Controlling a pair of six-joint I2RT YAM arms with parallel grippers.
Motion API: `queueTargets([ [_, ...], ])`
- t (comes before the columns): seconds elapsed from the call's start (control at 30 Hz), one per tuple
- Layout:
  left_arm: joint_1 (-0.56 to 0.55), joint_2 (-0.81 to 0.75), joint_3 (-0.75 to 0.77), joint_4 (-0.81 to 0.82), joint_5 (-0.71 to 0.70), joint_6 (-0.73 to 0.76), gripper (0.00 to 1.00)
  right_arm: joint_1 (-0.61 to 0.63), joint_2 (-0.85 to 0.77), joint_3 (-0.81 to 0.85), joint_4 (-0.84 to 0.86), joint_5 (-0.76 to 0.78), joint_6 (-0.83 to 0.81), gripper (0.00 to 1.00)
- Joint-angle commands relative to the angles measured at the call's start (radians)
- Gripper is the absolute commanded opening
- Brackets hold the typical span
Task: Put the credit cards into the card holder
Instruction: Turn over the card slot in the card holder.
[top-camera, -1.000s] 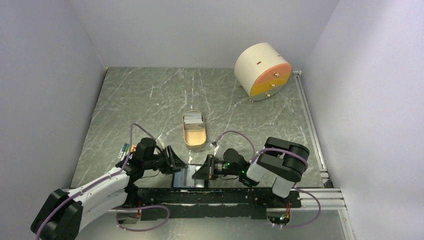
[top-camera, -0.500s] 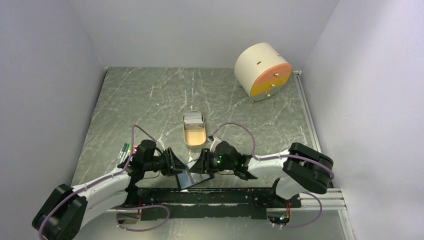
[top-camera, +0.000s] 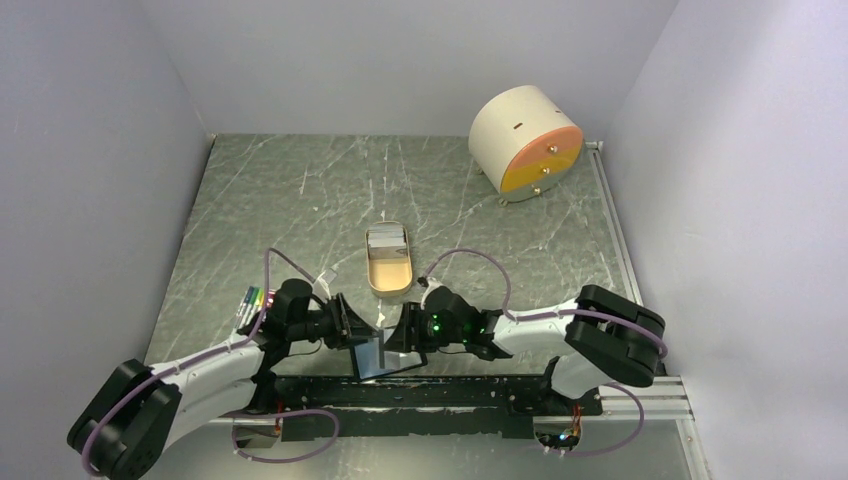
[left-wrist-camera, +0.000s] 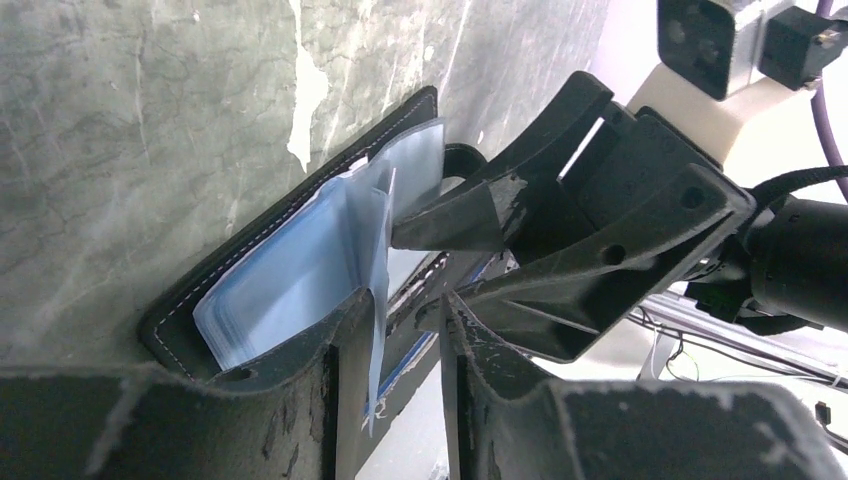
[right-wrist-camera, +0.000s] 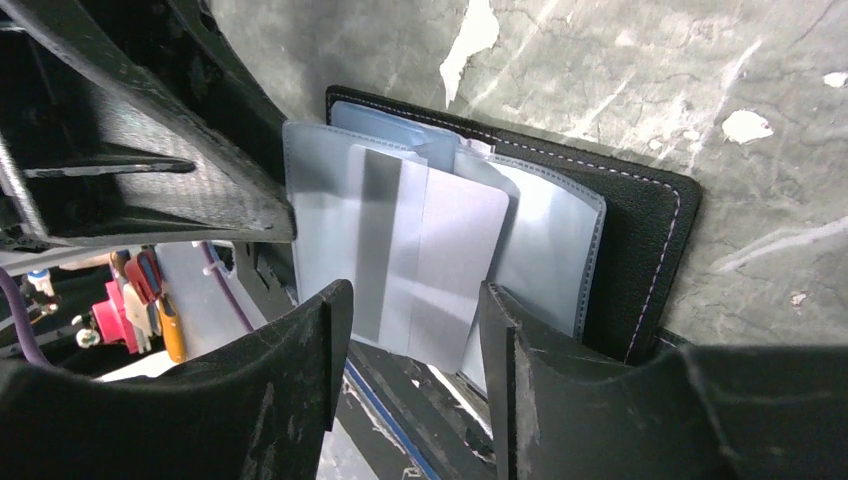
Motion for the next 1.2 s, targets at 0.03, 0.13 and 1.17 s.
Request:
queueTargets([
  [0.03, -0.006, 0.030, -0.021, 0.085, 0.024, -0.014, 0.35, 0.009, -0.026, 0.000, -0.002, 0.024, -0.024, 0.53],
  [0.13, -0.006, 0.024, -0.021, 0.079, 0.022, -0.017, 0.34, 0.018, -0.007, 0.006, 0.024, 0.012, -0.029, 0.53],
  [1.17, -0.051, 0.110, 0.001, 0.105, -0.003, -0.024, 0.33, 0.046, 0.082, 0.010, 0.266, -0.041, 0.009, 0.53],
])
